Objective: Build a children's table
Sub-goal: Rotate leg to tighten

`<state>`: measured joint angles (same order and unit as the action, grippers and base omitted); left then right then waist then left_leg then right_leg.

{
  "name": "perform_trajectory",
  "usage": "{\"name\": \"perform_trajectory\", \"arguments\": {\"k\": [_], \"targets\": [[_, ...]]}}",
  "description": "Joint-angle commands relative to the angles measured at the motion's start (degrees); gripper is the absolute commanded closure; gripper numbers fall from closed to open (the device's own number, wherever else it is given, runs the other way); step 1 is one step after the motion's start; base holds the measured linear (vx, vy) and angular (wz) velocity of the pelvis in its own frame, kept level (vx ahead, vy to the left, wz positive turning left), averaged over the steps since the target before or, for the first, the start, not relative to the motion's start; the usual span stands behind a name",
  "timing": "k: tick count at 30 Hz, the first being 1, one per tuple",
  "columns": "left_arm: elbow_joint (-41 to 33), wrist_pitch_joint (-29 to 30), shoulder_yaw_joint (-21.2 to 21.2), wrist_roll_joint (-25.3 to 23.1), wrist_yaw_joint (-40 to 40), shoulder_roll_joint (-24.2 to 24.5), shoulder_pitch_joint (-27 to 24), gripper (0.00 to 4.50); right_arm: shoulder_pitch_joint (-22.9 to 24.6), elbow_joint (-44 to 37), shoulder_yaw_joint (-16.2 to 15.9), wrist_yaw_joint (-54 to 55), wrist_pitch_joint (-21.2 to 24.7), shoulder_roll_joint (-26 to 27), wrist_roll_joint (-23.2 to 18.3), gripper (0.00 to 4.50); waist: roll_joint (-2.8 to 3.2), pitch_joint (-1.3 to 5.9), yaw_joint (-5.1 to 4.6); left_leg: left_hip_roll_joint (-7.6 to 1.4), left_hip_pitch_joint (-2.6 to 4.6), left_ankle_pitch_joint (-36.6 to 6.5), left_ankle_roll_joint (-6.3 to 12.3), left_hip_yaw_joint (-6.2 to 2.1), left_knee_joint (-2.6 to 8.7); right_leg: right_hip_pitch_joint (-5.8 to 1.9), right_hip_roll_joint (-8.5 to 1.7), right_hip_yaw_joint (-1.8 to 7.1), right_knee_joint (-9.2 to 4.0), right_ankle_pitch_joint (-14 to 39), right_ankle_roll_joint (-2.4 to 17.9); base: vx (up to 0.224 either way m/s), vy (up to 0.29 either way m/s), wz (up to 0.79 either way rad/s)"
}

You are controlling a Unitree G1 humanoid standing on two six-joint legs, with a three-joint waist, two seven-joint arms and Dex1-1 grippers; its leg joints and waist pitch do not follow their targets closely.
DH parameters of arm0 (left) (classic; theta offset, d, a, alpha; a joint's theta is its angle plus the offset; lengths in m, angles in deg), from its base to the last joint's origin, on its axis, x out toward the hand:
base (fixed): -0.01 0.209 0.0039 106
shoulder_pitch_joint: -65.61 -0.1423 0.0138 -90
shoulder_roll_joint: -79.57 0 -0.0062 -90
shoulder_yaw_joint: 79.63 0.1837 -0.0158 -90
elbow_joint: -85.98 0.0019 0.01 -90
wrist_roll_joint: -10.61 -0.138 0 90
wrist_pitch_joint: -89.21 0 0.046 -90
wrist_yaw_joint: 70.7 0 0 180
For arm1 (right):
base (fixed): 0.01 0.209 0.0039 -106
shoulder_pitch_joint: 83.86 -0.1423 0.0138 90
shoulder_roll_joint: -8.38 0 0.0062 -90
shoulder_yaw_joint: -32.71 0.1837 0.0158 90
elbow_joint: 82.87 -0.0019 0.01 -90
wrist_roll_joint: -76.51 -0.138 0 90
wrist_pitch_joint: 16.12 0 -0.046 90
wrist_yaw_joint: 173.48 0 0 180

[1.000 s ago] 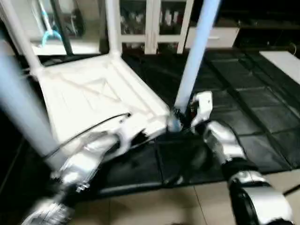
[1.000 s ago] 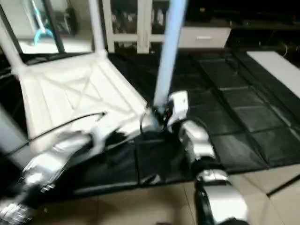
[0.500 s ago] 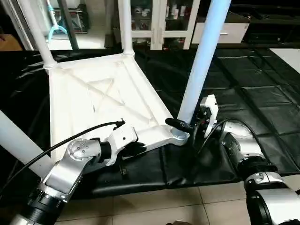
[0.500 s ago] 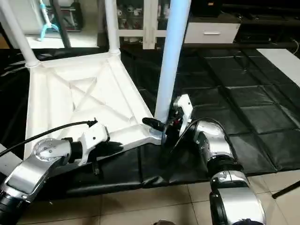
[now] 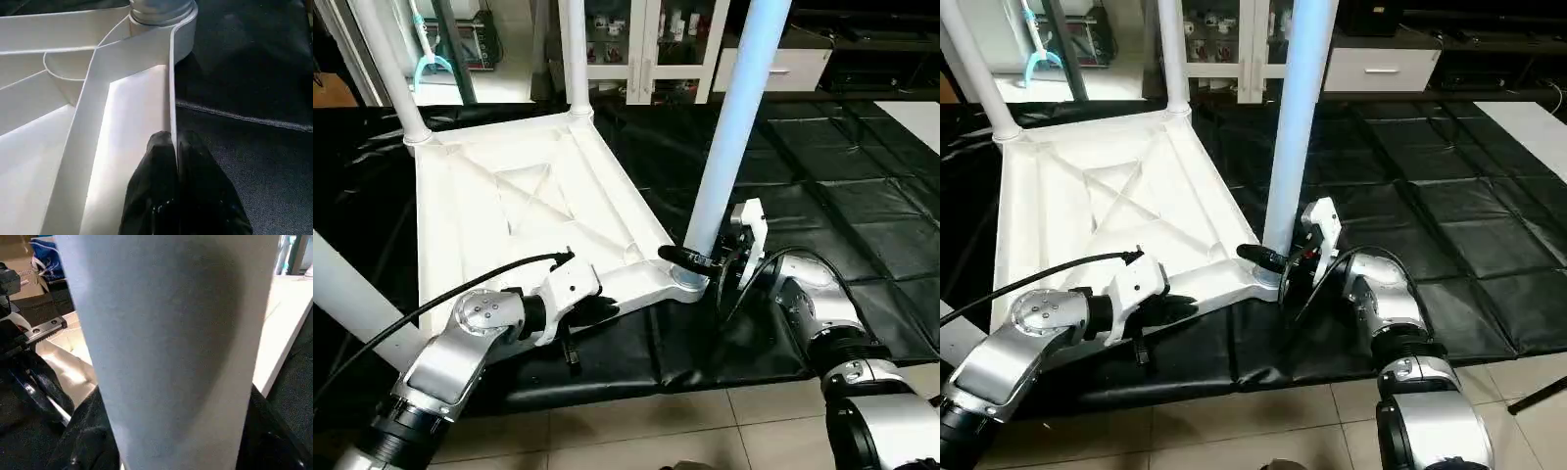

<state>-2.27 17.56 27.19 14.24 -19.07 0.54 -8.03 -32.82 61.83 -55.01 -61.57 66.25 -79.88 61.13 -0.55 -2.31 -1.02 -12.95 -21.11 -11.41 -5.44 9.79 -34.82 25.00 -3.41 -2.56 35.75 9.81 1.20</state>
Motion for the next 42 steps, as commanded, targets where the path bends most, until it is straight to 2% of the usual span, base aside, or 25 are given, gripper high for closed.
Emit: {"name": "perform_trajectory", "arguments": {"k": [1, 18, 19, 20, 21, 22, 23, 25, 26, 28, 29, 31, 33, 34, 35, 36, 39, 40, 42], "targets": [[-0.30, -0.50, -1.60, 1.81, 0.72, 0.76, -0.57, 4.50, -0.54, -0.18, 4.52, 1.84, 0.11, -2.96, -2.13, 2.46, 0.14, 3.91, 0.14, 0.01, 0.17, -7.11, 5.99, 0.81, 3.33, -4.30, -2.65, 1.71, -3.33, 2.88, 16.74, 0.000, 0.000, 0.00], [-0.30, -0.50, -1.60, 1.81, 0.72, 0.76, -0.57, 4.50, -0.54, -0.18, 4.52, 1.84, 0.11, -2.96, -2.13, 2.46, 0.17, 4.01, 0.19, 0.03, 0.13, -6.18, 6.54, 0.78, 3.19, -4.39, -2.66, 1.68, -3.11, 1.56, 17.15, 0.000, 0.000, 0.00], [5.14, 2.21, -2.01, -0.08, -5.58, -3.31, 2.93, 4.50, -0.52, 1.70, 4.01, 12.95, 0.40, 0.35, 0.04, 2.46, 0.13, 4.03, 0.19, 0.04, 0.14, -6.29, 6.49, 0.79, 3.18, -4.39, -2.65, 1.67, -3.12, 1.75, 17.07, 0.000, 0.000, 0.00], [10.77, 4.70, -2.37, -1.87, -11.98, -7.54, 6.58, 4.50, -0.61, 3.61, 3.65, 23.99, 0.86, 3.76, 2.06, 2.46, 0.57, 3.48, 0.04, 0.09, 0.51, -6.07, 5.65, 1.08, 3.37, -3.53, -2.38, 1.74, -3.68, 3.06, 16.66, 0.000, 0.000, 0.00], [20.97, 9.10, -3.05, -5.07, -23.48, -15.13, 13.24, 4.50, -0.80, 7.01, 3.02, 43.73, 1.73, 9.91, 5.65, 2.47, 0.46, 3.52, 0.20, 0.47, 1.19, -6.20, 2.45, 1.23, 3.06, -3.19, -2.34, 1.93, -4.06, 6.47, 15.81, 0.000, 0.000, 0.00], [20.97, 9.10, -3.05, -5.07, -23.48, -15.13, 13.24, 4.50, -0.80, 7.01, 3.02, 43.73, 1.73, 9.91, 5.65, 2.48, 0.32, 3.38, 0.61, 0.60, 1.41, -7.79, 1.13, 1.29, 3.13, -3.02, -2.40, 1.95, -4.42, 9.62, 15.02, 0.000, 0.000, 0.00], [23.37, 10.08, -3.20, -5.78, -26.10, -16.89, 14.83, 4.50, -0.88, 7.81, 2.89, 48.23, 1.96, 11.35, 6.45, 2.49, 0.04, 3.55, 0.87, 0.79, 1.22, -10.27, 0.19, 1.13, 3.24, -3.71, -2.47, 1.97, -4.49, 13.30, 13.87, 0.000, 0.000, 0.00], [23.58, 10.07, -3.27, -5.70, -26.11, -16.98, 15.15, 4.50, -0.96, 7.68, 2.74, 48.45, 1.99, 11.60, 6.61, 2.50, 0.17, 3.56, 1.09, 0.77, 0.42, -10.77, 0.53, 0.90, 3.40, -4.16, -2.65, 1.99, -4.43, 13.45, 12.02, 0.000, 0.000, 0.00], [23.62, 10.02, -3.27, -5.67, -26.06, -17.01, 15.24, 4.50, -1.02, 7.56, 2.63, 48.52, 1.87, 11.67, 6.76, 2.51, 0.12, 3.55, 1.07, 0.80, 0.60, -11.54, 1.22, 0.96, 3.41, -3.91, -2.50, 1.89, -4.69, 13.64, 11.31, 0.000, 0.000, 0.00], [23.62, 9.96, -3.27, -5.65, -26.03, -17.02, 15.28, 4.50, -1.07, 7.45, 2.52, 48.48, 1.73, 11.72, 6.89, 2.52, 0.10, 3.51, 0.99, 0.81, 0.56, -12.27, 1.67, 0.88, 3.52, -4.07, -2.56, 1.84, -4.83, 14.61, 10.86, 0.000, 0.000, 0.00], [23.71, 9.86, -3.25, -5.65, -26.01, -17.06, 15.38, 4.50, -1.21, 7.41, 2.39, 48.14, 1.51, 11.71, 6.99, 2.52, 0.35, 3.46, 0.94, 0.75, 0.58, -12.43, 1.76, 0.80, 3.59, -4.02, -2.56, 1.81, -4.84, 14.71, 10.87, 0.000, 0.000, 0.00], [24.18, 9.64, -3.34, -5.78, -25.98, -17.17, 15.72, 4.50, -1.46, 7.19, 2.16, 47.01, 1.16, 11.92, 7.22, 2.52, 0.18, 3.54, 0.84, 0.74, 0.52, -12.49, 1.77, 0.78, 3.60, -4.11, -2.50, 1.77, -4.87, 14.55, 10.87, 0.000, 0.000, 0.00], [26.07, 8.84, -3.63, -6.47, -26.07, -17.65, 16.80, 4.50, -1.78, 6.78, 2.16, 44.66, 0.79, 12.74, 7.02, 2.52, 0.37, 3.59, 0.84, 0.78, 0.46, -12.00, 2.01, 0.75, 3.60, -4.15, -2.46, 1.77, -4.77, 13.55, 11.13, 0.000, 0.000, 0.00], [26.90, 7.70, -3.45, -6.95, -25.79, -17.62, 17.27, 4.50, -1.67, 6.11, 1.33, 42.86, 0.69, 12.87, 7.41, 2.17, 0.19, 3.57, 0.81, 0.74, 0.49, -11.98, 2.14, 0.81, 3.61, -4.10, -2.45, 1.77, -4.86, 13.32, 11.31, 0.000, 0.000, 0.00], [27.16, 7.23, -3.35, -7.12, -25.64, -17.56, 17.41, 4.50, -1.58, 5.77, 0.92, 42.17, 0.63, 12.86, 7.60, 2.17, 0.23, 3.57, 0.92, 0.78, 0.58, -12.17, 2.28, 0.82, 3.60, -4.08, -2.45, 1.76, -4.92, 13.58, 11.41, 0.000, 0.000, 0.00], [26.89, 7.17, -3.29, -7.05, -25.20, -17.26, 17.34, 4.50, -1.37, 5.00, 0.48, 41.56, 0.18, 12.53, 7.84, 1.82, 0.19, 3.55, 0.94, 0.71, 0.59, -12.29, 2.28, 0.80, 3.64, -4.09, -2.50, 1.76, -4.91, 13.74, 11.44, 0.000, 0.000, 0.00], [25.31, 6.81, -3.05, -6.63, -23.25, -16.10, 16.60, 4.50, -1.12, 3.12, 0.65, 38.85, -0.89, 11.38, 6.97, 1.72, 0.07, 3.46, 0.77, 0.80, 0.26, -13.28, 2.49, 0.69, 3.73, -4.28, -2.58, 1.66, -5.07, 15.55, 10.83, 0.000, 0.000, 0.00], [23.66, 6.12, -2.69, -6.37, -21.20, -14.84, 15.68, 4.50, -1.12, 1.55, 1.04, 34.77, -1.76, 10.06, 5.63, 1.47, -0.05, 3.47, 0.27, 0.81, -0.31, -13.00, 2.52, 0.39, 3.89, -4.78, -2.71, 1.56, -4.97, 15.95, 10.35, 0.000, 0.000, 0.00], [21.37, 5.46, -2.39, -5.86, -18.54, -13.24, 14.28, 4.50, -1.12, -0.79, 1.88, 29.11, -2.26, 8.25, 3.37, 1.35, 0.02, 3.68, -0.42, 0.76, -0.41, -12.30, 3.26, 0.29, 3.70, -4.85, -2.62, 1.56, -4.83, 14.33, 10.94, 0.000, 0.000, 0.00]]}}
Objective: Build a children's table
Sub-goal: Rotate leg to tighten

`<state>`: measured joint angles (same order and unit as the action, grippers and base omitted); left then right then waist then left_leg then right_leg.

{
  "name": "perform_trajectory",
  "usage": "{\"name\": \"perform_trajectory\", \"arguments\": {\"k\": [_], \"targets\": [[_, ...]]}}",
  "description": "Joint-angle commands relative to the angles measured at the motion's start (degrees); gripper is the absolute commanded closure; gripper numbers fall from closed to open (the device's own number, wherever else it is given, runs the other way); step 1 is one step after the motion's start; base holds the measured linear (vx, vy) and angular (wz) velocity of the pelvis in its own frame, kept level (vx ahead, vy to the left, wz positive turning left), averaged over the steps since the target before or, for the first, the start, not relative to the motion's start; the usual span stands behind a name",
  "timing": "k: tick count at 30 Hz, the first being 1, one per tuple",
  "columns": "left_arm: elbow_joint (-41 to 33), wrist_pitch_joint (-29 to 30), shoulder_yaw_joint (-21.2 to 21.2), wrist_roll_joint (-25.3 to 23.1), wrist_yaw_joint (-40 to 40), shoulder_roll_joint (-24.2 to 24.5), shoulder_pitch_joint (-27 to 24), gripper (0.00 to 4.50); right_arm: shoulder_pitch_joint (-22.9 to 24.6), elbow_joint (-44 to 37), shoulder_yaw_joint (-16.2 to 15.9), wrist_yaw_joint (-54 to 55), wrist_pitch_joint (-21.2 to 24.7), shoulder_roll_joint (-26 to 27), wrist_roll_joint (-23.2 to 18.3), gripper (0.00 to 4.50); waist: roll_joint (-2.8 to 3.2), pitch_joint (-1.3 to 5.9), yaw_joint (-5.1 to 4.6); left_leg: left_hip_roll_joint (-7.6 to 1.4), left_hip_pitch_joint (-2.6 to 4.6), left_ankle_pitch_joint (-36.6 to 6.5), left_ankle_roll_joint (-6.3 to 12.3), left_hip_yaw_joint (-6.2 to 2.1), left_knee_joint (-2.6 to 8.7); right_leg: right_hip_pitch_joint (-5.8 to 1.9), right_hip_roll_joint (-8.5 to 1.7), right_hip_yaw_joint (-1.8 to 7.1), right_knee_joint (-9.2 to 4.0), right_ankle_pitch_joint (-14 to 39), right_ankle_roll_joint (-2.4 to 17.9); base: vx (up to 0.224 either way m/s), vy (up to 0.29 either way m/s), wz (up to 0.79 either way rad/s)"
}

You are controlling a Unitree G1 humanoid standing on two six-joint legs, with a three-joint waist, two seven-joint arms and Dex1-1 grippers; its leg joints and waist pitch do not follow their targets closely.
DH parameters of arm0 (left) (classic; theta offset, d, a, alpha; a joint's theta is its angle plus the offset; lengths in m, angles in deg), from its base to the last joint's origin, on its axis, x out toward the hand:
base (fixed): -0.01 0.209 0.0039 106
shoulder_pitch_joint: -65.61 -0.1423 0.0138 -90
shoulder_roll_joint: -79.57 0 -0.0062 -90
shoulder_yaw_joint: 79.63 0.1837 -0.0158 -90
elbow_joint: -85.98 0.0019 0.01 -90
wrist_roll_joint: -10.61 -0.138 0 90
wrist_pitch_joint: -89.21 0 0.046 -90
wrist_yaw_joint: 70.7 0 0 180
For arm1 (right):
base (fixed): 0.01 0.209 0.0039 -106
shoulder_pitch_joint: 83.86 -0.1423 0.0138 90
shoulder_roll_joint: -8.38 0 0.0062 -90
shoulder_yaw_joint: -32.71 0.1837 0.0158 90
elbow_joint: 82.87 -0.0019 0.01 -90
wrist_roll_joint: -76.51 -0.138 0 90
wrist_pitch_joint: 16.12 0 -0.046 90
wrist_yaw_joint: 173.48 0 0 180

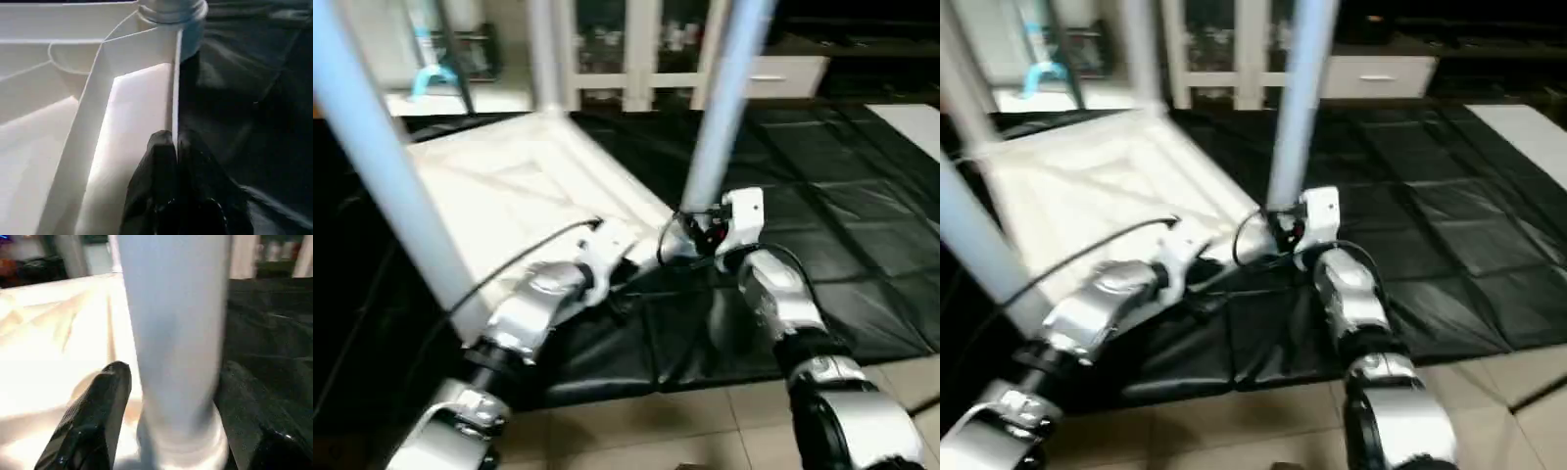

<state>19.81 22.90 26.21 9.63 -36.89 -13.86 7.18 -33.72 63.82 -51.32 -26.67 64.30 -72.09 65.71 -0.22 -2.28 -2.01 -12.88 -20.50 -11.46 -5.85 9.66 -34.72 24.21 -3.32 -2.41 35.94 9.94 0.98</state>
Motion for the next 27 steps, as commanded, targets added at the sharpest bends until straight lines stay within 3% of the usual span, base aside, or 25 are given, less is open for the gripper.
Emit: {"name": "perform_trajectory", "arguments": {"k": [1, 2, 3, 5, 7, 12, 16, 21, 27], "targets": [[-0.71, 0.13, -1.42, -1.25, -0.72, 1.16, -0.93, 4.50, -0.22, -2.78, -1.81, -5.79, -0.31, 0.46, -1.21, 1.30, -0.17, 3.87, 0.32, 0.55, -1.01, -11.15, 4.33, 0.42, 3.43, -4.02, -2.82, 1.49, -4.76, 11.57, 12.41, 0.000, 0.000, 0.00], [-3.03, -1.08, -0.72, -0.87, 2.32, 3.20, -2.56, 4.50, -0.18, -4.97, -1.83, -11.12, -0.47, -1.99, -2.36, 1.19, -0.04, 3.84, 0.07, 0.51, -0.95, -9.86, 4.96, 0.50, 3.38, -3.85, -2.70, 1.48, -4.64, 9.17, 13.66, 0.000, 0.000, 0.00], [-4.13, -1.77, -0.33, -0.74, 3.72, 4.13, -3.32, 4.50, -0.11, -5.83, -2.18, -13.41, -0.60, -3.13, -2.51, 1.04, -0.15, 4.17, -0.13, 0.42, -1.24, -8.51, 5.82, 0.38, 3.20, -4.32, -2.73, 1.43, -4.18, 6.25, 14.75, 0.000, 0.000, 0.00], [-7.66, -3.55, 0.20, 0.27, 7.68, 6.51, -5.71, 4.50, 0.01, -7.58, -2.61, -18.87, 0.39, -6.20, -3.12, 0.94, 0.05, 4.32, -0.19, 0.23, -1.16, -5.89, 7.68, 0.49, 3.00, -4.09, -2.62, 1.49, -3.70, 0.96, 16.36, 0.000, 0.000, 0.00], [-10.50, -4.97, 0.59, 1.48, 10.79, 8.23, -7.61, 4.50, 0.00, -8.52, -2.26, -22.63, 1.16, -7.98, -4.01, 0.94, 0.08, 4.10, 0.01, 0.11, -0.99, -6.54, 8.55, 0.64, 2.99, -3.91, -2.67, 1.48, -3.71, 0.81, 17.24, 0.000, 0.000, 0.00], [-19.40, -5.68, 2.69, 4.36, 17.75, 13.27, -13.06, 4.50, -1.38, -6.13, -1.39, -25.88, 0.26, -12.34, -2.85, 0.94, -0.09, 4.03, 0.63, -0.15, -0.57, -6.94, 7.68, 0.88, 3.08, -3.63, -2.77, 1.63, -3.49, 2.05, 17.61, 0.000, 0.000, 0.00], [-21.01, -5.76, 2.88, 4.41, 18.55, 13.85, -14.09, 4.50, -1.19, -5.74, -2.42, -27.31, 0.04, -13.59, -2.30, 0.94, -0.31, 3.68, 0.69, -0.07, -0.43, -8.45, 6.44, 0.94, 3.29, -3.45, -2.61, 1.58, -3.82, 4.53, 16.69, 0.000, 0.000, 0.00], [-22.15, -5.58, 3.01, 4.55, 18.76, 13.15, -14.39, 4.50, 0.38, -7.22, -4.40, -34.87, 3.98, -13.91, -3.10, 0.94, -0.71, 3.59, 0.93, 0.00, -0.44, -9.52, 5.71, 0.93, 3.29, -3.38, -2.63, 1.67, -4.12, 7.44, 15.56, 0.000, 0.000, 0.00], [-23.23, -5.18, 3.82, 5.18, 19.17, 13.35, -14.67, 4.50, -0.07, -4.19, -5.78, -37.79, 4.80, -14.11, -1.78, 0.94, -0.74, 3.77, 1.22, -0.04, -0.38, -8.23, 6.04, 0.98, 3.14, -3.25, -2.63, 1.64, -3.83, 5.57, 16.25, 0.000, 0.000, 0.00]]}}
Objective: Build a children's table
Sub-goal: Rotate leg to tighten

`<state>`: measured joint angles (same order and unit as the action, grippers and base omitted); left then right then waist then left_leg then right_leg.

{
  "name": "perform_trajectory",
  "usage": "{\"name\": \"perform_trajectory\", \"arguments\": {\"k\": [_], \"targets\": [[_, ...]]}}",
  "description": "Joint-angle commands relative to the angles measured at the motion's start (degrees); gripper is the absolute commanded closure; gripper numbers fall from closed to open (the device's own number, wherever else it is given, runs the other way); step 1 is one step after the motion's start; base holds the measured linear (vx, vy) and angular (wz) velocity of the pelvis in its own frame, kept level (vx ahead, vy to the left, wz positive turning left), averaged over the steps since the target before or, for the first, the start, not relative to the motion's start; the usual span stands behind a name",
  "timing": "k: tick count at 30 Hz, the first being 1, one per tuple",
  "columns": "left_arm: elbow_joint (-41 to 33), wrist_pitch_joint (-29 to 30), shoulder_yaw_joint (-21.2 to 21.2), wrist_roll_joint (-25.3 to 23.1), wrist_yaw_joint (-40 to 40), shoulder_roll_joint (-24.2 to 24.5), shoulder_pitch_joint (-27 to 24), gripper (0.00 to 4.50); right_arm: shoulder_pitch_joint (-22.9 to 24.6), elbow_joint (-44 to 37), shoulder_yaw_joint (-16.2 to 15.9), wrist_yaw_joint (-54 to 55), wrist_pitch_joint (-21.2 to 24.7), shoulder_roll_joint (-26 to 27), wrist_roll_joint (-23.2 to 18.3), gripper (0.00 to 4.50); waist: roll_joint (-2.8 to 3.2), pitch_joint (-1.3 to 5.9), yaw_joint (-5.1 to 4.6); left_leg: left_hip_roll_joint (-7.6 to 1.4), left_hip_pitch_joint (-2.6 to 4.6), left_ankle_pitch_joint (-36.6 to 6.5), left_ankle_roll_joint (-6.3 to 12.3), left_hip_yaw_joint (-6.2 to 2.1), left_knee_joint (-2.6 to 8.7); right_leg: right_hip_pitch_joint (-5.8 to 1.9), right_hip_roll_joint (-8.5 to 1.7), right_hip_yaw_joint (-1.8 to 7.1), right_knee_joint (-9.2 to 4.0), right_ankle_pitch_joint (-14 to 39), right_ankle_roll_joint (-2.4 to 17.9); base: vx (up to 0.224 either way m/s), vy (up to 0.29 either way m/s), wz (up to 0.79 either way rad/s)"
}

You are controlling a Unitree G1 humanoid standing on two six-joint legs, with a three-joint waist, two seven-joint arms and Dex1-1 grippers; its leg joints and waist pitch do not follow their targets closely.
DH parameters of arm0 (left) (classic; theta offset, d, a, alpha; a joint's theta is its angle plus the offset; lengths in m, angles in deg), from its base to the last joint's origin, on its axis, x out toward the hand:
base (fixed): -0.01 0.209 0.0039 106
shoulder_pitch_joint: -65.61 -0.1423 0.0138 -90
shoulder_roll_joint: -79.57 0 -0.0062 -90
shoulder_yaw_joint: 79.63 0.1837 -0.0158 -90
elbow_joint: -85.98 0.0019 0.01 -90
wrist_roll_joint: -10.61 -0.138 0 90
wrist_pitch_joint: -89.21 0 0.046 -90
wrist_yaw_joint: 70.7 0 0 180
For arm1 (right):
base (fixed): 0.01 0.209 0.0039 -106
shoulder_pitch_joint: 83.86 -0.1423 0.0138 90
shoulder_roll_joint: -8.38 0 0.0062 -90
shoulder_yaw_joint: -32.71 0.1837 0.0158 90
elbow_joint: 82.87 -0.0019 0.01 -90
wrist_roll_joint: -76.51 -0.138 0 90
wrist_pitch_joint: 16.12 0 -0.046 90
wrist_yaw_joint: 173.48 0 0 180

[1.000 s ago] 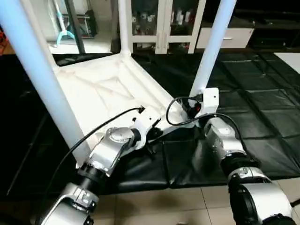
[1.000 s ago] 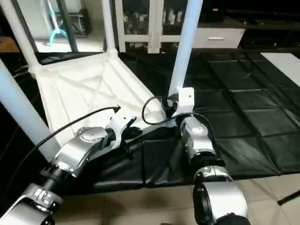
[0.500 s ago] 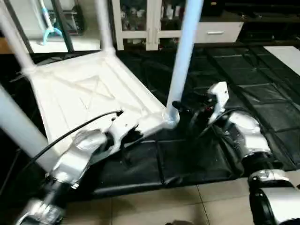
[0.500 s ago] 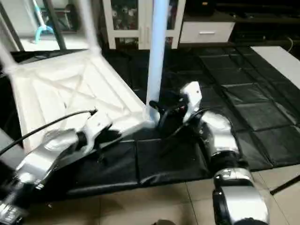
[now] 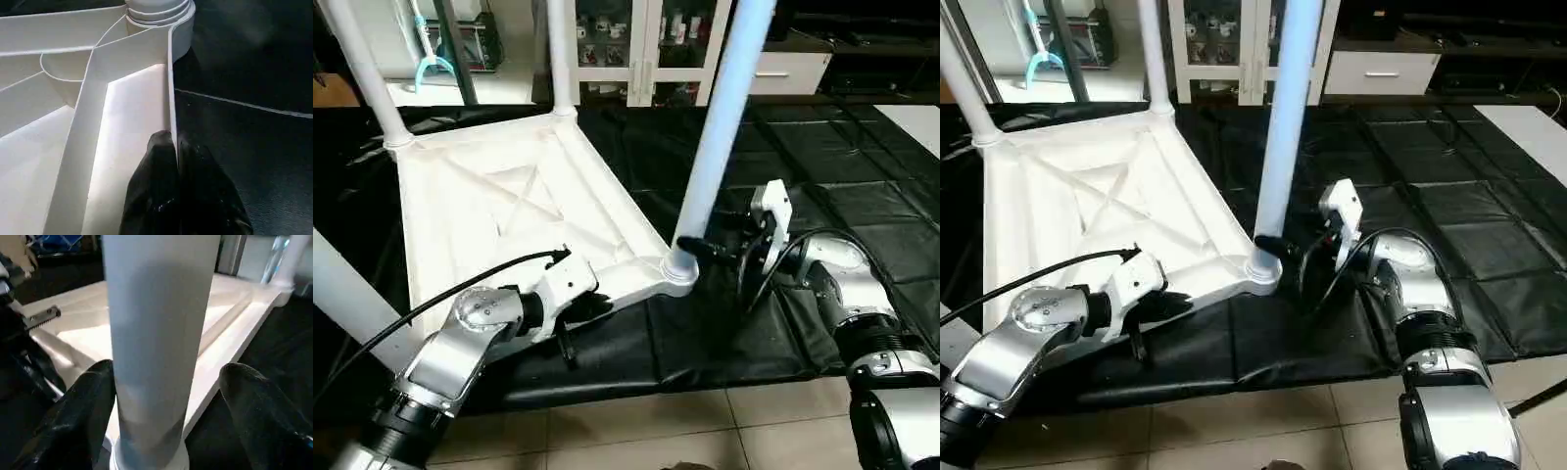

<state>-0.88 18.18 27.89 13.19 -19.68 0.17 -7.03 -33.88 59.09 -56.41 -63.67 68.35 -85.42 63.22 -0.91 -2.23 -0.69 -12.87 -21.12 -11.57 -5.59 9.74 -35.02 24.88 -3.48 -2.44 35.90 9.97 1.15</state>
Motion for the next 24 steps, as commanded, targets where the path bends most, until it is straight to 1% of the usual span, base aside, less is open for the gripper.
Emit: {"name": "perform_trajectory", "arguments": {"k": [1, 3, 6, 7, 8, 10, 11, 12, 15, 18, 19, 21, 23, 24], "targets": [[-2.64, -0.37, 2.16, 1.44, 1.91, -0.73, -0.47, 4.50, -0.01, 1.98, -1.40, -1.07, 0.42, -1.21, 1.63, 0.94, -0.23, 3.74, -0.07, -0.08, 0.23, -7.98, 5.89, 0.90, 3.43, -3.93, -2.46, 1.65, -3.77, 5.42, 16.13, 0.000, 0.000, 0.00], [-2.75, -0.28, 1.98, 1.20, 2.05, -0.83, -0.55, 4.50, -0.05, 2.20, -1.23, -1.11, 0.60, -1.32, 1.72, 1.22, -0.14, 3.73, 0.15, -0.05, 0.17, -7.49, 6.03, 0.94, 3.37, -3.97, -2.56, 1.68, -3.69, 5.04, 16.23, 0.000, 0.000, 0.00], [-3.22, -0.08, 1.82, 1.24, 2.32, -0.78, -0.81, 4.50, -0.24, 2.52, -0.87, -1.10, 1.26, -1.46, 1.53, 1.32, -0.22, 3.76, 0.37, -0.08, 0.13, -7.04, 6.10, 0.90, 3.36, -4.07, -2.59, 1.68, -3.57, 4.88, 15.94, 0.000, 0.000, 0.00], [-3.30, 0.05, 1.83, 1.36, 2.37, -0.79, -0.75, 4.50, -0.47, 3.07, -0.74, -0.86, 1.30, -1.52, 1.68, 1.49, -0.13, 3.75, 0.41, -0.05, 0.16, -7.04, 6.10, 0.91, 3.35, -4.06, -2.58, 1.67, -3.60, 4.77, 15.95, 0.000, 0.000, 0.00], [-3.32, 0.11, 1.96, 1.46, 2.40, -0.79, -0.66, 4.50, -0.74, 3.90, -0.60, -0.60, 1.09, -1.52, 1.92, 1.64, -0.14, 3.74, 0.38, -0.04, 0.17, -7.33, 6.04, 0.92, 3.35, -4.00, -2.55, 1.66, -3.66, 4.94, 15.99, 0.000, 0.000, 0.00], [-3.33, 0.04, 2.04, 1.44, 2.45, -0.75, -0.70, 4.50, -0.81, 4.22, -0.59, -0.62, 0.90, -1.46, 1.94, 1.74, -0.12, 3.72, 0.40, -0.04, 0.13, -7.67, 5.92, 0.89, 3.38, -4.04, -2.56, 1.66, -3.67, 5.31, 15.91, 0.000, 0.000, 0.00], [-3.32, 0.06, 2.14, 1.42, 2.58, -0.66, -0.70, 4.50, -0.85, 4.42, -0.59, -0.73, 0.90, -1.40, 1.88, 1.95, -0.09, 3.75, 0.39, -0.03, 0.15, -7.75, 5.81, 0.87, 3.37, -4.07, -2.57, 1.64, -3.65, 5.42, 15.84, 0.000, 0.000, 0.00], [-3.32, 0.06, 2.14, 1.42, 2.59, -0.65, -0.70, 4.50, -0.85, 4.42, -0.60, -0.74, 0.90, -1.39, 1.87, 2.06, -0.10, 3.74, 0.38, -0.05, 0.18, -7.74, 5.84, 0.87, 3.39, -4.04, -2.55, 1.63, -3.67, 5.39, 15.86, 0.000, 0.000, 0.00], [-3.28, 0.15, 2.10, 1.29, 2.90, -0.40, -0.69, 4.50, -0.80, 4.76, -0.69, -0.95, 0.88, -1.14, 1.79, 2.17, -0.02, 3.77, 0.36, -0.04, 0.14, -7.70, 5.93, 0.88, 3.35, -4.05, -2.53, 1.63, -3.62, 4.95, 16.03, 0.000, 0.000, 0.00], [-3.17, 0.26, 2.04, 1.18, 2.92, -0.42, -0.59, 4.50, -0.79, 5.10, -0.47, -0.23, 0.94, -1.02, 1.96, 2.45, -0.05, 3.75, 0.37, -0.04, 0.15, -7.74, 5.81, 0.86, 3.36, -4.07, -2.53, 1.62, -3.65, 5.19, 16.02, 0.000, 0.000, 0.00], [-2.89, 0.90, 1.83, 0.96, 2.17, -0.80, -0.28, 4.50, -0.83, 6.06, -0.16, 2.84, 0.77, -0.60, 2.56, 2.49, 0.00, 3.76, 0.39, -0.04, 0.19, -7.75, 5.75, 0.87, 3.35, -4.04, -2.53, 1.63, -3.65, 5.17, 16.06, 0.000, 0.000, 0.00], [-2.75, 1.16, 1.74, 0.85, 1.78, -0.99, -0.13, 4.50, -0.86, 6.47, -0.03, 4.16, 0.75, -0.41, 2.79, 2.53, 0.00, 3.78, 0.35, -0.01, 0.21, -7.65, 5.53, 0.89, 3.34, -4.03, -2.54, 1.64, -3.66, 5.25, 16.08, 0.000, 0.000, 0.00], [-2.12, 1.62, 1.71, 0.42, 0.70, -1.66, 0.39, 4.50, -0.58, 7.07, 0.00, 7.48, 0.74, 0.36, 3.45, 2.57, -0.10, 3.69, 0.23, -0.02, 0.15, -8.15, 5.24, 0.90, 3.38, -4.00, -2.53, 1.66, -3.76, 5.90, 15.98, 0.000, 0.000, 0.00], [-1.25, 2.56, 1.76, -0.19, -0.85, -2.65, 1.06, 4.50, -0.15, 7.91, 0.25, 13.22, 0.58, 1.78, 4.32, 2.57, -0.08, 3.56, 0.16, 0.03, 0.11, -8.92, 4.83, 0.84, 3.46, -3.98, -2.53, 1.62, -3.89, 7.51, 15.56, 0.000, 0.000, 0.00]]}}
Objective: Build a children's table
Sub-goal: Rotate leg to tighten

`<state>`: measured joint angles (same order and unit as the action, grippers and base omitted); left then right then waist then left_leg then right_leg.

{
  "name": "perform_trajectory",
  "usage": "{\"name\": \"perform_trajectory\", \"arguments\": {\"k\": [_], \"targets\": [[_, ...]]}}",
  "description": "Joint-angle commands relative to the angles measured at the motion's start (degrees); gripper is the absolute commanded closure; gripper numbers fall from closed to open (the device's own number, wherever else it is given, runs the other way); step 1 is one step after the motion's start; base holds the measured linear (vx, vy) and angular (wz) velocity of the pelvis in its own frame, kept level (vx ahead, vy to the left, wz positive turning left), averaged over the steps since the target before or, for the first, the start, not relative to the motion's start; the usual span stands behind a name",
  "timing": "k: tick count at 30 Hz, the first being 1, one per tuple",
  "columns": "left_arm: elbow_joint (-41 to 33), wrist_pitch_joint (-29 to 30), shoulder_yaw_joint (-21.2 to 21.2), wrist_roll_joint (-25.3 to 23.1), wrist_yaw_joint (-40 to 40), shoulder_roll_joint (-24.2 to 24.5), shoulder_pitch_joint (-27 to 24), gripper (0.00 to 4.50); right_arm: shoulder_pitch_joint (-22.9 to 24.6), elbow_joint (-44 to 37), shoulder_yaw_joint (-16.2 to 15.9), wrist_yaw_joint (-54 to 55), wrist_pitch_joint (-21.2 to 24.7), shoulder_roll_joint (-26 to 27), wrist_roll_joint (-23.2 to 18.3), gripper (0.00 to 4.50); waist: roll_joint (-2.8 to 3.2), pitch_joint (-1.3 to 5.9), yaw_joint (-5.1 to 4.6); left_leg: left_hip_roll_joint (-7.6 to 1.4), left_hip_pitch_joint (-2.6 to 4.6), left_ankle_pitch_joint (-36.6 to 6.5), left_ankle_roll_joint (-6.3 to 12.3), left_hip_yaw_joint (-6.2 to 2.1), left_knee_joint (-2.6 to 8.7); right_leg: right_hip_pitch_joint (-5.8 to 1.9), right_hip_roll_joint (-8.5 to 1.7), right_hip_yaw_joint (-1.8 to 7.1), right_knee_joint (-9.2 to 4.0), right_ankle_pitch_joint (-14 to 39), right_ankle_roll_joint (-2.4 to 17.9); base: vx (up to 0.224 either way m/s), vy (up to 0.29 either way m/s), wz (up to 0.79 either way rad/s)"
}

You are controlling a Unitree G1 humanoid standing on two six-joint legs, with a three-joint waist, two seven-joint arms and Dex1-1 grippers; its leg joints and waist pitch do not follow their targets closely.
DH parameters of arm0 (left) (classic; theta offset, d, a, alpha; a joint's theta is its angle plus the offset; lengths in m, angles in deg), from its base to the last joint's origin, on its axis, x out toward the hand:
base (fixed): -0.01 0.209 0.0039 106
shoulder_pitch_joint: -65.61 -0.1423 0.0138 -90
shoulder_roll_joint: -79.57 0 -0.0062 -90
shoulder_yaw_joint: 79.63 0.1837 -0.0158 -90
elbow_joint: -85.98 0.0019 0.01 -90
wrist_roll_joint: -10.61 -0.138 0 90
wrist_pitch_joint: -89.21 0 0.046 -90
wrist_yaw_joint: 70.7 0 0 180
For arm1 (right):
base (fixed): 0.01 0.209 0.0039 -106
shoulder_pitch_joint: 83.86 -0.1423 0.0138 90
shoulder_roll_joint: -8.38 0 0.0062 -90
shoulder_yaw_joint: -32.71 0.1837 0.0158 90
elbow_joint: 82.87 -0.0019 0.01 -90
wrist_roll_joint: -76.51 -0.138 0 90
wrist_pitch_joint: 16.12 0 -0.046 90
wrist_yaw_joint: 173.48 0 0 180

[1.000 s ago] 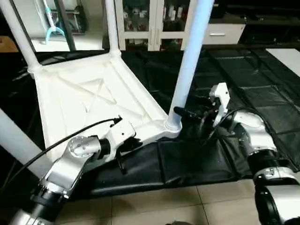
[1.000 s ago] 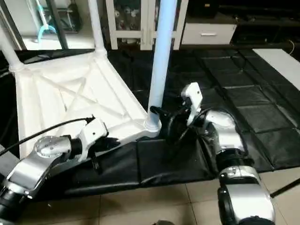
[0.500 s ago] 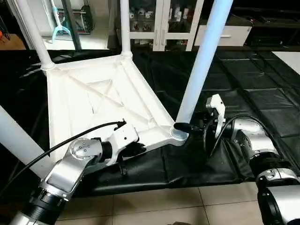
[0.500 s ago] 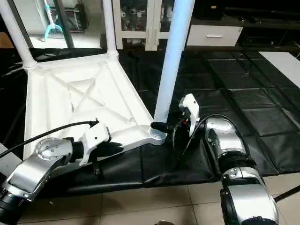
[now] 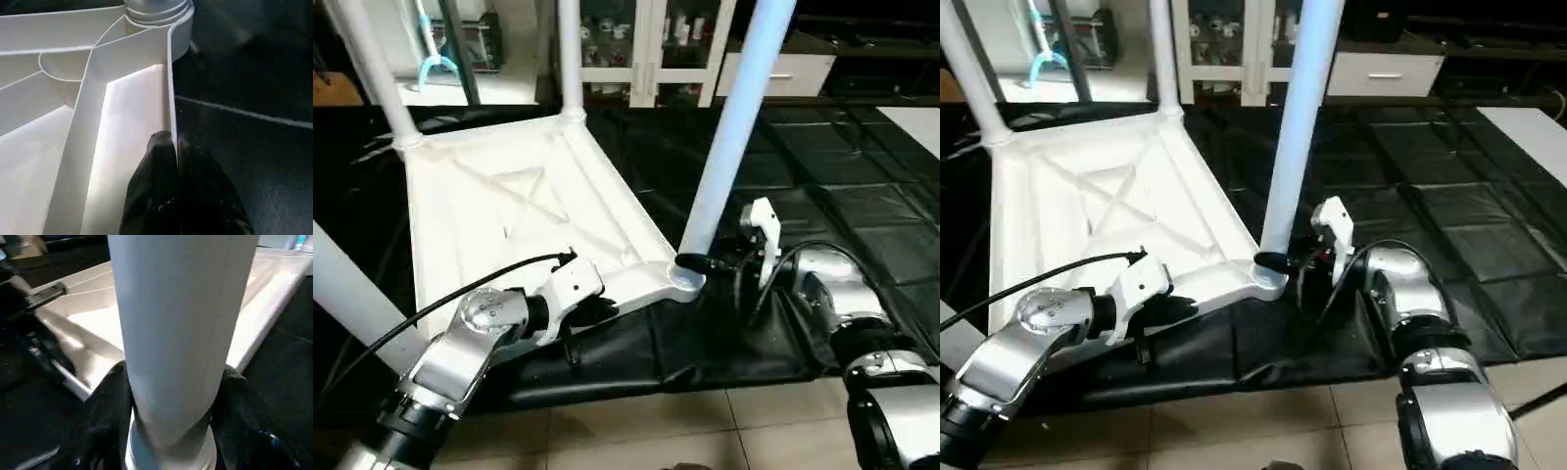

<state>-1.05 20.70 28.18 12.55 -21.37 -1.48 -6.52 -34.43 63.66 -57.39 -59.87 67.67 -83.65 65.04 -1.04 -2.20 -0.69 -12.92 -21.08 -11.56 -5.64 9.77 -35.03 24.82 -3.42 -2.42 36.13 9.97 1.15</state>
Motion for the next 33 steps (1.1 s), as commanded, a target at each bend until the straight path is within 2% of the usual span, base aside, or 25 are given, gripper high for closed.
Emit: {"name": "perform_trajectory", "arguments": {"k": [1, 2, 3, 4, 5, 7, 8, 9, 10, 11, 12, 14, 15, 19, 20, 22, 23, 25, 26, 27, 29, 30, 31, 32, 33], "targets": [[-0.12, 1.05, 1.62, -0.31, -0.92, -2.15, 1.15, 4.50, 0.67, 3.97, 1.60, 14.00, 1.36, 1.33, 2.88, 2.59, 0.09, 3.35, -0.09, 0.13, 0.02, -9.54, 3.98, 0.81, 3.53, -3.78, -2.65, 1.63, -4.39, 9.92, 14.74, 0.000, 0.000, 0.00], [1.58, 3.88, 1.72, -1.34, -3.80, -4.09, 2.23, 4.50, 0.82, 4.86, 2.39, 20.64, 1.41, 3.23, 3.11, 2.60, 0.23, 3.38, -0.35, 0.23, 0.02, -9.93, 2.85, 0.71, 3.58, -3.84, -2.68, 1.64, -4.53, 11.74, 13.96, 0.000, 0.000, 0.00], [3.10, 5.51, 1.68, -2.19, -5.96, -5.39, 3.13, 4.50, 0.76, 5.45, 2.81, 24.87, 1.49, 4.39, 3.30, 2.60, 0.09, 3.37, -0.56, 0.28, -0.02, -10.23, 2.39, 0.75, 3.57, -3.83, -2.65, 1.66, -4.64, 12.60, 13.52, 0.000, 0.000, 0.00], [3.10, 5.51, 1.68, -2.19, -5.96, -5.39, 3.13, 4.50, 0.76, 5.45, 2.81, 24.87, 1.49, 4.39, 3.30, 2.61, 0.13, 3.36, -0.59, 0.28, 0.08, -10.48, 1.93, 0.74, 3.57, -3.75, -2.66, 1.67, -4.75, 13.48, 13.16, 0.000, 0.000, 0.00], [6.80, 7.71, 1.04, -3.73, -10.46, -7.99, 5.22, 4.50, 0.36, 6.69, 3.77, 32.24, 1.71, 6.76, 3.31, 2.61, 0.22, 3.31, -0.67, 0.49, 0.25, -12.11, 1.29, 0.76, 3.54, -3.45, -2.48, 1.62, -5.17, 16.10, 12.04, 0.000, 0.000, 0.00], [9.77, 9.34, 0.06, -4.47, -14.16, -10.04, 7.04, 4.50, 0.02, 7.48, 4.14, 36.88, 2.01, 8.37, 3.42, 2.61, 0.33, 3.33, -0.73, 0.61, 0.32, -12.62, 0.91, 0.68, 3.57, -3.38, -2.44, 1.55, -5.33, 17.00, 11.63, 0.000, 0.000, 0.00], [11.69, 10.46, -0.64, -4.88, -16.57, -11.34, 8.25, 4.50, -0.48, 8.48, 4.60, 41.53, 2.39, 10.65, 3.17, 2.61, 0.21, 3.48, -0.66, 0.58, 0.35, -13.10, 0.86, 0.58, 3.58, -3.48, -2.43, 1.49, -5.32, 17.25, 11.31, 0.000, 0.000, 0.00], [16.18, 10.89, -2.30, -4.92, -21.18, -14.22, 11.01, 4.50, -1.09, 9.43, 5.04, 45.78, 2.57, 13.08, 2.81, 2.62, 0.47, 3.37, -0.73, 0.70, 0.18, -13.19, 0.85, 0.63, 3.59, -3.40, -2.36, 1.52, -5.35, 17.12, 11.11, 0.000, 0.000, 0.00], [19.17, 10.61, -3.35, -4.89, -24.16, -16.09, 12.84, 4.50, -1.53, 9.99, 5.32, 48.35, 2.56, 14.79, 2.48, 2.62, 0.49, 3.04, -0.90, 0.94, 0.49, -14.64, 0.66, 0.82, 3.64, -2.77, -2.11, 1.42, -6.01, 19.19, 10.25, 0.000, 0.000, 0.00], [21.93, 9.88, -4.14, -4.89, -26.64, -17.70, 14.54, 4.50, -1.95, 10.44, 5.44, 50.15, 2.48, 16.38, 2.22, 2.62, 0.54, 3.18, -0.77, 0.90, 1.01, -15.81, 0.05, 0.67, 3.56, -2.67, -2.13, 1.28, -5.91, 20.25, 9.77, 0.000, 0.000, 0.00], [24.56, 9.05, -4.36, -5.19, -28.33, -19.26, 16.31, 4.50, -2.42, 10.76, 5.16, 51.79, 2.25, 18.23, 2.54, 2.62, 0.31, 3.24, -0.46, 1.00, 1.31, -17.08, 0.32, 0.81, 3.67, -2.51, -1.97, 1.38, -6.17, 19.35, 9.77, 0.000, 0.000, 0.00], [26.53, 8.26, -4.03, -5.62, -28.26, -20.57, 18.37, 4.50, -3.32, 10.85, 3.64, 51.31, 1.30, 21.06, 3.87, 2.62, 0.32, 2.96, -0.31, 0.90, 1.32, -19.16, 0.58, 0.64, 3.93, -2.56, -2.10, 1.20, -6.31, 21.03, 9.30, 0.000, 0.000, 0.00], [26.13, 8.00, -3.86, -5.70, -27.52, -20.25, 18.41, 4.50, -3.50, 10.47, 3.52, 49.50, 0.40, 21.33, 3.71, 2.62, 0.28, 3.14, -0.22, 0.80, 1.00, -19.38, 0.56, 0.36, 4.10, -3.09, -2.39, 1.12, -6.13, 21.29, 8.89, 0.000, 0.000, 0.00], [24.30, 5.32, -2.99, -5.66, -24.18, -17.89, 16.89, 4.50, -3.50, 8.89, 4.31, 39.90, -1.40, 20.92, 1.39, 2.62, 0.35, 3.41, -0.25, 0.65, 0.53, -17.07, 1.58, 0.33, 4.23, -3.50, -2.51, 1.29, -5.77, 16.51, 10.07, 0.000, 0.000, 0.00], [23.98, 3.50, -2.26, -5.90, -22.55, -16.76, 16.19, 4.50, -3.36, 8.30, 4.34, 36.92, -2.17, 20.36, 1.16, 2.06, 0.33, 3.43, -0.29, 0.63, 0.37, -16.86, 1.80, 0.30, 4.22, -3.64, -2.58, 1.29, -5.70, 16.29, 10.23, 0.000, 0.000, 0.00], [21.87, 1.27, -1.05, -5.51, -17.79, -14.09, 13.86, 4.50, -2.97, 7.42, 3.15, 33.57, -4.19, 17.77, 2.47, 1.92, 0.40, 3.54, -0.44, 0.45, 0.18, -15.65, 2.64, 0.30, 4.23, -3.80, -2.77, 1.32, -5.68, 15.52, 11.02, 0.000, 0.000, 0.00], [16.76, -2.25, 0.14, -4.32, -10.50, -9.32, 9.74, 4.50, -2.52, 5.33, 2.40, 27.19, -5.53, 13.50, 2.52, 1.85, 0.50, 3.58, -0.63, 0.45, -0.27, -14.74, 3.06, 0.20, 4.24, -4.20, -2.87, 1.35, -5.42, 14.29, 11.60, 0.000, 0.000, 0.00], [14.62, -3.75, 0.54, -3.88, -7.88, -7.42, 8.17, 4.50, -2.36, 4.30, 2.41, 24.32, -5.75, 12.00, 1.97, 1.54, 0.47, 3.63, -0.83, 0.33, -0.77, -13.59, 3.60, 0.02, 4.32, -4.68, -2.99, 1.35, -5.11, 12.90, 12.11, 0.000, 0.000, 0.00], [11.22, -6.10, 0.88, -2.76, -3.53, -4.26, 5.68, 4.50, -2.06, 2.27, 2.34, 18.84, -5.04, 9.62, 0.72, 1.54, 1.01, 3.65, -0.96, 0.06, -0.19, -12.58, 4.01, 0.03, 4.22, -4.35, -2.92, 1.37, -4.94, 10.26, 13.65, 0.000, 0.000, 0.00], [8.57, -6.31, 0.66, -1.34, -0.48, -2.25, 4.04, 4.50, -1.65, 0.54, 1.85, 15.04, -4.99, 7.79, 0.19, 1.46, 0.94, 3.72, -1.24, 0.00, -0.31, -12.16, 4.31, 0.18, 4.16, -4.39, -2.85, 1.49, -4.73, 8.91, 14.39, 0.000, 0.000, 0.00], [6.69, -6.35, 0.60, -0.53, 1.56, -0.73, 3.00, 4.50, -1.36, -0.58, 1.41, 12.96, -5.04, 6.36, 0.11, 1.28, 1.31, 4.00, -0.87, -0.21, 0.03, -8.29, 5.44, 0.31, 3.93, -4.32, -2.69, 1.46, -3.90, 2.51, 16.59, 0.000, 0.000, 0.00], [4.39, -6.68, 0.54, 0.26, 4.14, 1.76, 1.72, 4.50, -0.89, -2.04, 0.97, 9.50, -4.73, 3.83, 0.11, 1.28, 1.36, 4.03, -0.79, -0.21, 0.08, -7.10, 5.88, 0.41, 3.88, -4.27, -2.60, 1.45, -3.78, 0.92, 17.04, 0.000, 0.000, 0.00], [3.20, -7.07, 0.53, 0.67, 5.66, 3.40, 0.99, 4.50, -0.57, -2.97, 1.02, 6.57, -4.23, 2.22, -0.13, 1.28, 1.46, 4.26, -0.40, -0.18, 0.30, -5.27, 6.78, 0.53, 3.59, -4.30, -2.55, 1.47, -3.32, -2.80, 18.02, 0.000, 0.000, 0.00], [2.55, -7.30, 0.53, 0.93, 6.56, 4.38, 0.59, 4.50, -0.35, -3.55, 1.08, 4.43, -3.65, 1.18, -0.36, 1.28, 1.43, 4.18, -0.35, -0.14, 0.23, -4.06, 7.86, 0.61, 3.62, -4.19, -2.36, 1.40, -3.14, -5.55, 18.60, 0.000, 0.000, 0.00], [2.08, -7.45, 0.52, 1.19, 7.23, 5.08, 0.28, 4.50, -0.16, -3.93, 1.19, 2.65, -3.15, 0.44, -0.57, 1.28, 1.39, 4.18, -0.33, -0.08, 0.26, -3.88, 8.21, 0.66, 3.58, -4.23, -2.33, 1.40, -3.10, -6.22, 18.77, 0.000, 0.000, 0.00]]}}
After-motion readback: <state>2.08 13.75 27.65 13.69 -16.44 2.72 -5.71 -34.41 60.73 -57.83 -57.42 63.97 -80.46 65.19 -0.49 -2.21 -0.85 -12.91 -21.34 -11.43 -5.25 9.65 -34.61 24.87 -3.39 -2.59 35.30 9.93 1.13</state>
